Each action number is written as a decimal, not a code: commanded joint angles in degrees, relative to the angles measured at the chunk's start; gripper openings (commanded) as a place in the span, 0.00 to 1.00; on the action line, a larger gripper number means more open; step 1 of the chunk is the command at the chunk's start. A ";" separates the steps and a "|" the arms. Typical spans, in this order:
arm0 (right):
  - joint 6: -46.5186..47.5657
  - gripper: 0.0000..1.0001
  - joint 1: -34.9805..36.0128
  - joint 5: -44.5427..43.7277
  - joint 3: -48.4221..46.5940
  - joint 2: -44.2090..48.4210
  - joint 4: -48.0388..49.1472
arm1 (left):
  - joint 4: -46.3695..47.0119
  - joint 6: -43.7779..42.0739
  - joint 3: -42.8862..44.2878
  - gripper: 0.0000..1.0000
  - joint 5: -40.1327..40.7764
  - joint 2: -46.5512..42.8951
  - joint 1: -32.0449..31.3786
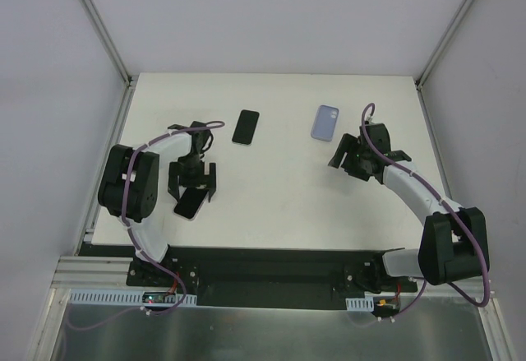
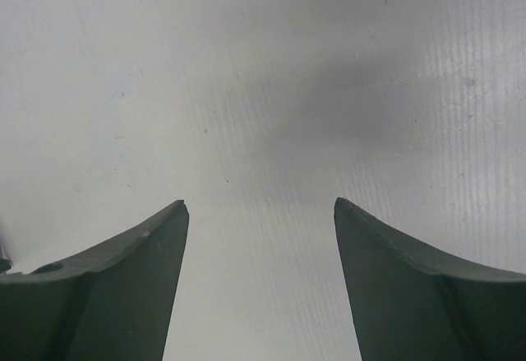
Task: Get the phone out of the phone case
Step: Pick up the phone at the center of the board.
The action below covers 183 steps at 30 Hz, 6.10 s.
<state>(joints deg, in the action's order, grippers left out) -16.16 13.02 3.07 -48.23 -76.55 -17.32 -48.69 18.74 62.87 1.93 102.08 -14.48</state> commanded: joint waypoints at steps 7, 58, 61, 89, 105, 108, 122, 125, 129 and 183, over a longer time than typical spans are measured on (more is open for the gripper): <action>0.78 0.74 0.34 -0.70 -1.17 3.34 -1.49 | 1.75 0.06 -0.47 0.99 2.98 -1.09 1.38; 0.25 0.74 1.13 -0.61 0.06 5.36 -1.31 | 3.86 -6.97 -3.81 0.99 0.61 -4.97 2.79; 0.25 0.74 1.13 -0.61 0.15 5.01 -1.22 | 3.95 -6.96 -3.46 0.99 1.67 -4.44 2.79; 0.96 0.74 2.28 2.90 -0.90 5.36 -1.31 | 5.00 -1.35 4.18 0.67 -14.76 0.05 -4.14; 0.26 0.74 2.54 10.02 2.78 9.58 -2.10 | 8.17 14.38 22.11 0.69 -15.48 14.71 -24.44; -0.97 0.74 2.45 11.16 4.28 9.32 -0.87 | 8.87 19.48 22.82 0.71 -12.93 15.60 -26.73; -3.52 0.73 7.63 10.12 1.65 3.79 -0.08 | 8.96 21.60 20.72 0.97 -10.72 4.38 -26.92; -4.49 0.73 13.06 7.92 -0.46 1.24 -0.43 | 9.13 21.43 16.07 0.97 -10.72 -1.24 -23.60; -5.37 0.73 17.30 5.81 -2.75 -2.80 -0.34 | 9.49 19.32 10.26 0.97 -10.03 -8.03 -19.28; -20.31 0.96 37.08 -14.05 -44.41 -48.34 -29.17 | 12.39 15.62 -6.27 0.98 -10.55 -25.35 -8.72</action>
<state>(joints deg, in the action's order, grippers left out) -35.90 50.19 -7.79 -91.74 -121.16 -45.17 -36.25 35.86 57.14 -7.46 76.90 -23.20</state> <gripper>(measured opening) 0.958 0.977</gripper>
